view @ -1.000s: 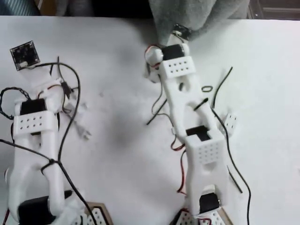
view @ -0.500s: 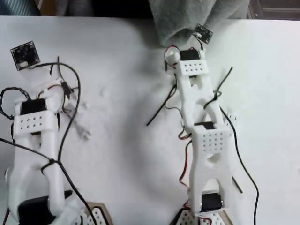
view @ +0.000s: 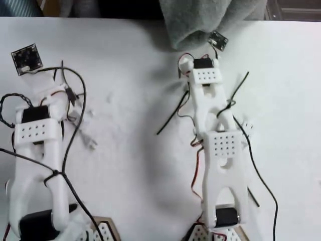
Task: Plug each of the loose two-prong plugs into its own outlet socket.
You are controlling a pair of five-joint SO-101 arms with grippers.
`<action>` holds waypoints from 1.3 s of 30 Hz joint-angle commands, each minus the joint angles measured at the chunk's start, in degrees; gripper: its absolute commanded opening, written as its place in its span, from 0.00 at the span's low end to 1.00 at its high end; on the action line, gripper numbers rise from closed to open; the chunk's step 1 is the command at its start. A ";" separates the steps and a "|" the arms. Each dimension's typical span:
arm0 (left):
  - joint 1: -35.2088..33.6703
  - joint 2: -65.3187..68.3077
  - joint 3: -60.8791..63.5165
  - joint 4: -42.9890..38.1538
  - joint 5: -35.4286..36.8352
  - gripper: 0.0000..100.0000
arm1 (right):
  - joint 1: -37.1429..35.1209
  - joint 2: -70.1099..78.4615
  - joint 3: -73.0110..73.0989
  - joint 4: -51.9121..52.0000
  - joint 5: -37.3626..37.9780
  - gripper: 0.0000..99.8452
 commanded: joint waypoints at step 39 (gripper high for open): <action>0.31 -0.22 0.00 -1.32 0.18 0.02 | -14.29 -14.02 -17.93 33.45 -6.15 0.17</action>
